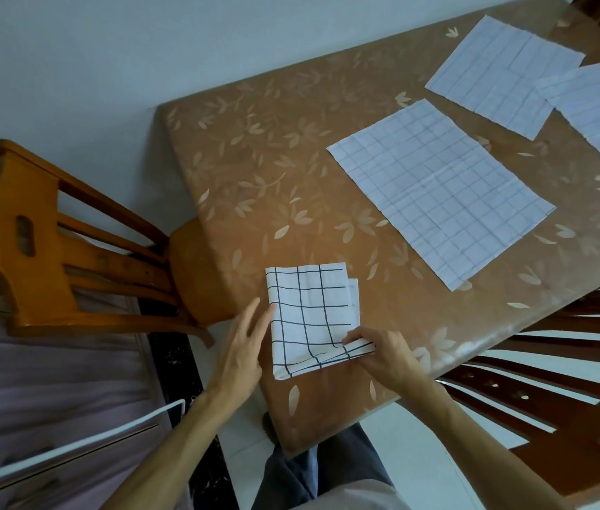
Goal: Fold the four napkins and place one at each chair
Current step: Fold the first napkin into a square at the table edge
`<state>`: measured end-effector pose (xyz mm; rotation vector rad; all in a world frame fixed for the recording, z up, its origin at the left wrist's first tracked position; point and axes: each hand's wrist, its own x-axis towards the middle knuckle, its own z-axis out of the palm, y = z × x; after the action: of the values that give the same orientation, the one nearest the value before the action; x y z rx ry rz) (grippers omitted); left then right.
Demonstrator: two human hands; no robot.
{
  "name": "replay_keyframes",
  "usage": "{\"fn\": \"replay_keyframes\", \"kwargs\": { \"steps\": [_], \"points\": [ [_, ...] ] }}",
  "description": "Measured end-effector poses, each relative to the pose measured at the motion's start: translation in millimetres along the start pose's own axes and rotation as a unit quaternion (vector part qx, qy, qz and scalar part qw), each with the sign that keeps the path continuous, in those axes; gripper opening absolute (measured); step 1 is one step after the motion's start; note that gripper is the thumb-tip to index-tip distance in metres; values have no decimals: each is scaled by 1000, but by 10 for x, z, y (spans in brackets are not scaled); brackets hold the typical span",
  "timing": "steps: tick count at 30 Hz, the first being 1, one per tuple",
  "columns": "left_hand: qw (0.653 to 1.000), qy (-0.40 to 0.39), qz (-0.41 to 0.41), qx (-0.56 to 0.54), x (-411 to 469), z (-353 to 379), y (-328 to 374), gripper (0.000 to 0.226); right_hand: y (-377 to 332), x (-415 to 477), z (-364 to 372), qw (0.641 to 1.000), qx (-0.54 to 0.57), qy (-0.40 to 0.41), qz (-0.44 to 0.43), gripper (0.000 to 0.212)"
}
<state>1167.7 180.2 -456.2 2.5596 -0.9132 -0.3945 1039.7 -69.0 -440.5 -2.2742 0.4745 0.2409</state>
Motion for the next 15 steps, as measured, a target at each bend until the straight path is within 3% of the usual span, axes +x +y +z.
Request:
{"fn": "replay_keyframes", "kwargs": {
  "steps": [3, 6, 10, 13, 15],
  "points": [
    [997, -20, 71, 17, 67, 103, -13, 79, -31, 14, -127, 1000, 29, -8, -7, 17],
    [998, -10, 54, -5, 143, 167, 11, 60, -55, 41, -186, 997, 74, 10, -10, 17],
    [996, -15, 60, -63, 200, 199, 34, 48, -12, 95, -219, 989, 146, 28, 20, 35],
    [993, 4, 75, -93, 256, 174, 39, 20, 84, 141, -253, 988, 149, -11, 49, 24],
    [992, 4, 97, -78, 289, 147, 65, 35, 138, 165, -259, 991, 116, -24, 63, 16]
  ]
}}
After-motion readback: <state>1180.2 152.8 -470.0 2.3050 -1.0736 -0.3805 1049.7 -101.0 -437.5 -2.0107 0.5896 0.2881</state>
